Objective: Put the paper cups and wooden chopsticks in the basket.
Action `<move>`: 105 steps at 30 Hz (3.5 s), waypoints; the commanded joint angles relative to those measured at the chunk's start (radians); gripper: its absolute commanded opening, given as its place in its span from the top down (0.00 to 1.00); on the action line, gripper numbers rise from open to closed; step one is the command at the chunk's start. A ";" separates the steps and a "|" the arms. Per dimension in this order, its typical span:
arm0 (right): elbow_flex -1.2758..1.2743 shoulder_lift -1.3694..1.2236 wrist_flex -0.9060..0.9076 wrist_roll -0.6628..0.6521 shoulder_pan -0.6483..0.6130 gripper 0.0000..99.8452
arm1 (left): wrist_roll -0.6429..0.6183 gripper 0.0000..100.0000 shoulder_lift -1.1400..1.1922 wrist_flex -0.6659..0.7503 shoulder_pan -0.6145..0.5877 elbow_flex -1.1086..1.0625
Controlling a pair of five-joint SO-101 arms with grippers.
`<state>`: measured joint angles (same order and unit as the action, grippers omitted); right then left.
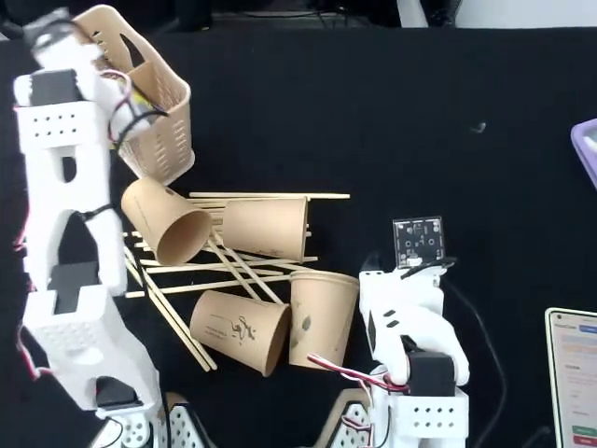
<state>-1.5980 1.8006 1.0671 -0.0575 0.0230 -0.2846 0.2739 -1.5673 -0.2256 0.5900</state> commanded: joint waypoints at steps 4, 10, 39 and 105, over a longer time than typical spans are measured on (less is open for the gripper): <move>0.180 0.093 -0.021 0.005 0.040 0.79 | 0.261 0.98 -0.021 0.000 0.114 0.064; 0.337 0.071 -0.132 -0.061 0.068 0.79 | 0.611 0.97 -0.021 -0.146 0.213 0.236; 1.423 -1.596 -0.362 0.103 -0.235 0.79 | 0.799 0.97 -0.012 -0.167 0.369 0.160; 1.280 -1.620 -0.523 0.196 -0.256 0.98 | 0.293 0.97 0.048 0.212 0.093 0.085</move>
<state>-0.3475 0.1389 0.5762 0.1373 -0.2317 0.0146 0.3322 -1.4216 -0.0813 0.6728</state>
